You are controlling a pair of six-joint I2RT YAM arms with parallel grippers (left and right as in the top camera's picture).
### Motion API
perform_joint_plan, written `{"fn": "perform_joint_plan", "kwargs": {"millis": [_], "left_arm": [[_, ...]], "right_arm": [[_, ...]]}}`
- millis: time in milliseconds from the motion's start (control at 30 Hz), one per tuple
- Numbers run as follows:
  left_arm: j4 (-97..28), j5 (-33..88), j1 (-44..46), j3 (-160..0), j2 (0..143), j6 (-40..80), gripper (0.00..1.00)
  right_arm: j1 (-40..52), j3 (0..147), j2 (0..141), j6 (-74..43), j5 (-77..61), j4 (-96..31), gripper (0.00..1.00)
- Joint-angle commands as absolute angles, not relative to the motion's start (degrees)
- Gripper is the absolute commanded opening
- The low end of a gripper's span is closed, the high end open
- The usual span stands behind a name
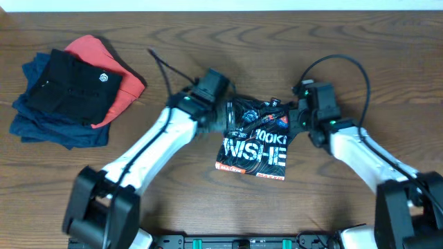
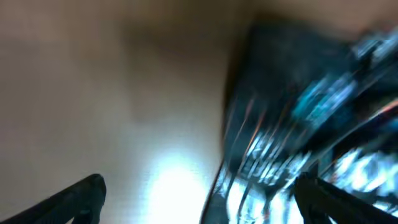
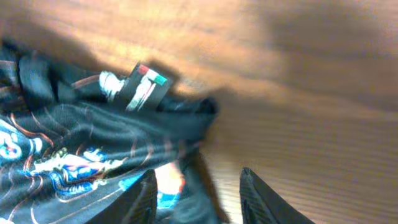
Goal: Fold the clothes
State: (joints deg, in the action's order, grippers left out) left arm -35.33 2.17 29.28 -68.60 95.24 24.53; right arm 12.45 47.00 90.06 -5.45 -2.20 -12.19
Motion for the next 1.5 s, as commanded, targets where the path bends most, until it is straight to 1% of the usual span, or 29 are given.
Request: {"fn": "perform_joint_plan", "kwargs": {"millis": [0,100,133,367,533,700,733,767,800,900,933,1000,1033,1067,1233,1467], "left_arm": [[-29.67,4.62,27.77,-68.38,95.46,15.05,0.98],[-24.80,11.90,25.63,-68.38,97.89,12.91,0.98],[-23.53,13.87,24.82,-68.38,98.94,12.91,0.98],[-11.90,31.57,20.58,-68.38,108.68,12.91,0.98],[-9.50,36.51,20.99,-68.38,114.50,13.45,0.98],[-8.82,42.96,23.62,-68.38,120.27,14.20,0.98],[-8.51,44.38,24.21,-68.38,121.05,14.20,0.92],[-8.21,46.04,24.97,-68.38,121.78,14.17,0.82],[-7.97,47.24,25.80,-68.38,122.48,14.17,0.75],[-8.01,46.92,27.38,-68.38,122.96,13.30,0.62],[-7.86,46.85,27.53,-68.38,122.96,13.04,0.53],[-6.57,46.87,27.46,-68.38,122.91,12.88,0.19],[-6.00,46.89,27.07,-68.47,122.78,12.91,0.09],[-5.87,46.89,26.63,-68.77,122.67,12.88,0.06],[-5.93,45.08,22.68,-70.57,119.31,12.88,0.06],[-8.54,28.10,14.74,-70.63,106.91,12.64,0.06]], "right_arm": [[9.37,50.54,85.36,-5.04,-1.48,-15.66,0.49],[7.57,51.62,82.67,-5.04,-1.50,-20.16,0.60],[7.16,51.70,81.89,-5.04,-1.50,-21.41,0.61],[6.28,51.70,79.18,-5.04,-1.50,-27.07,0.62],[6.28,51.70,79.18,-5.04,-1.50,-28.12,0.63],[6.28,51.70,79.18,-5.06,-1.52,-28.16,0.63],[6.28,51.70,79.18,-5.06,-1.52,-28.16,0.63],[6.28,51.70,79.18,-5.06,-1.52,-28.16,0.63],[6.28,51.70,79.18,-5.06,-1.50,-28.16,0.63],[6.28,51.70,79.18,-5.04,-1.50,-28.34,0.63],[6.28,51.70,79.18,-5.04,-1.50,-28.49,0.63],[6.28,51.70,79.18,-5.04,-1.50,-28.71,0.63],[6.28,51.70,79.18,-5.04,-1.50,-28.77,0.63],[6.28,51.70,79.18,-5.04,-1.50,-28.77,0.63],[6.28,51.70,79.18,-5.04,-1.48,-28.82,0.63],[6.28,51.70,79.18,-5.02,-0.19,-29.41,0.62]]}}
